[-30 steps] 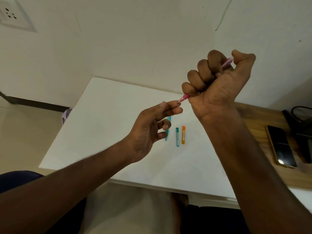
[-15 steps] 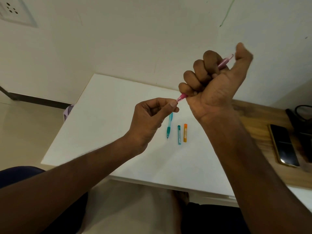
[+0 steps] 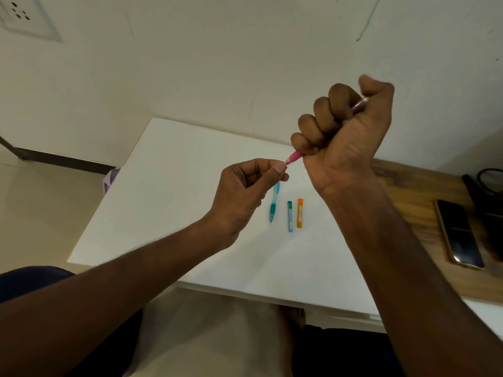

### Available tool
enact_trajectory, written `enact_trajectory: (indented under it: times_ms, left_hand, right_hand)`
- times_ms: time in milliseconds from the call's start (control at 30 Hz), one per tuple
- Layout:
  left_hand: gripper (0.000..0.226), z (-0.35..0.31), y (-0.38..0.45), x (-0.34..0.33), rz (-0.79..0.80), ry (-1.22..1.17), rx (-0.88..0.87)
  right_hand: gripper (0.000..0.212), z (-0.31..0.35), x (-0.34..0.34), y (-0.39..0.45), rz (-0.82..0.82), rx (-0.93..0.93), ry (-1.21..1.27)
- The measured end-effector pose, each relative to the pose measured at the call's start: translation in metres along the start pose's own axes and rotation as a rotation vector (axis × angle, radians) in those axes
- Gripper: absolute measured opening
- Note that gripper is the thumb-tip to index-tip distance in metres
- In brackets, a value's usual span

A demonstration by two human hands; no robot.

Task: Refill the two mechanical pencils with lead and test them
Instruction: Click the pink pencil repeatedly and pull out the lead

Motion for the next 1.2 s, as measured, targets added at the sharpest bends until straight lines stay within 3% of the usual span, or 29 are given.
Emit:
enact_trajectory:
  times_ms: [167, 633, 867, 1200]
  left_hand:
    - [0.013, 0.004, -0.002, 0.0, 0.022, 0.003, 0.015]
    - [0.018, 0.005, 0.0, 0.0, 0.07, -0.03, 0.069]
    - [0.063, 0.006, 0.003, 0.006, 0.143, -0.395, 0.264]
    - [0.064, 0.018, 0.009, 0.006, 0.132, -0.336, 0.376]
  right_hand:
    - [0.055, -0.001, -0.003, -0.001, -0.07, -0.011, -0.043]
    - [0.046, 0.0, -0.007, -0.004, -0.048, 0.007, -0.103]
    - [0.058, 0.009, -0.007, -0.002, 0.012, 0.054, 0.016]
    - [0.048, 0.018, -0.011, -0.003, 0.0, 0.006, 0.05]
Point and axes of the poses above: each hand's wrist, its own y-axis towards the middle knuckle, its own x-axis out of the back of the hand, z = x × y, the point moved 1 cm from there along y, towards the middle knuckle, and after that the axes turned 10 degrees about z, right-handed, at the moved point
